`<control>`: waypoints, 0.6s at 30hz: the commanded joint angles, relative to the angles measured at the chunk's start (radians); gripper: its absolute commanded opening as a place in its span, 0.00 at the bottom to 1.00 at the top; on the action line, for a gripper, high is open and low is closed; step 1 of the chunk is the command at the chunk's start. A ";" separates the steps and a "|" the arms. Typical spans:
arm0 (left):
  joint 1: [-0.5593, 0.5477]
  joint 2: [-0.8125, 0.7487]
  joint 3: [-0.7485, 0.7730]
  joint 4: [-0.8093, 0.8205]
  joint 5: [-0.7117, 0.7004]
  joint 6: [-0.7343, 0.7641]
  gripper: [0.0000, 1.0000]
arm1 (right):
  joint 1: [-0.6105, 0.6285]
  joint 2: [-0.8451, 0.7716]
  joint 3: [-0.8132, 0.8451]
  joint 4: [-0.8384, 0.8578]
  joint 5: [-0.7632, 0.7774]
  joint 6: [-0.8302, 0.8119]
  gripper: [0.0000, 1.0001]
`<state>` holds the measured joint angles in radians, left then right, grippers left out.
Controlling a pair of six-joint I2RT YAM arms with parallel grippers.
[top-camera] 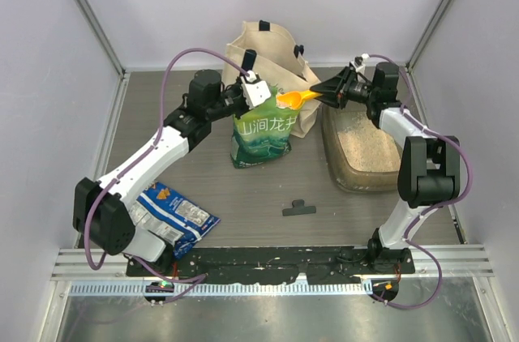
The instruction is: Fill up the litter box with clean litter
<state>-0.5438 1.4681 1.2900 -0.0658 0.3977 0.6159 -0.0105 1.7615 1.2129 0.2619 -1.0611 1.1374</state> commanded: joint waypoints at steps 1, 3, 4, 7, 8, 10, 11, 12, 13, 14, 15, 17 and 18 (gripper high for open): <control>0.012 -0.089 0.003 0.207 -0.005 0.077 0.00 | -0.017 -0.013 -0.088 0.227 -0.068 0.194 0.01; 0.012 -0.092 0.002 0.198 0.006 0.085 0.00 | -0.028 -0.016 -0.085 0.267 -0.076 0.223 0.01; 0.012 -0.094 -0.003 0.196 0.009 0.087 0.00 | -0.031 -0.014 -0.085 0.281 -0.092 0.238 0.01; 0.011 -0.095 -0.011 0.199 0.009 0.094 0.00 | -0.034 -0.014 -0.104 0.289 -0.120 0.257 0.01; 0.012 -0.097 -0.014 0.202 0.009 0.100 0.00 | -0.034 -0.020 -0.107 0.283 -0.123 0.259 0.01; 0.010 -0.097 -0.023 0.215 0.003 0.105 0.00 | -0.040 -0.027 -0.105 0.274 -0.123 0.240 0.01; 0.011 -0.100 -0.023 0.216 0.003 0.107 0.00 | -0.042 -0.030 -0.107 0.267 -0.123 0.231 0.01; 0.012 -0.098 -0.023 0.216 0.000 0.111 0.00 | -0.049 -0.031 -0.107 0.255 -0.123 0.225 0.01; 0.012 -0.098 -0.023 0.216 0.000 0.114 0.00 | -0.054 -0.031 -0.104 0.243 -0.122 0.204 0.01; 0.012 -0.101 -0.021 0.215 -0.002 0.117 0.00 | -0.058 -0.034 -0.098 0.226 -0.119 0.193 0.01; 0.012 -0.103 -0.023 0.215 0.000 0.129 0.00 | -0.063 -0.036 -0.076 0.182 -0.116 0.179 0.01; 0.011 -0.101 -0.024 0.213 0.004 0.137 0.00 | -0.081 -0.042 -0.029 0.020 -0.117 0.065 0.01; 0.012 -0.103 -0.024 0.216 0.006 0.136 0.00 | -0.088 -0.049 0.018 -0.036 -0.117 0.012 0.01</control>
<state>-0.5446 1.4460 1.2480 -0.0311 0.4278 0.6952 -0.0490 1.7611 1.1290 0.4583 -1.1110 1.3064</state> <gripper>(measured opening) 0.011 0.337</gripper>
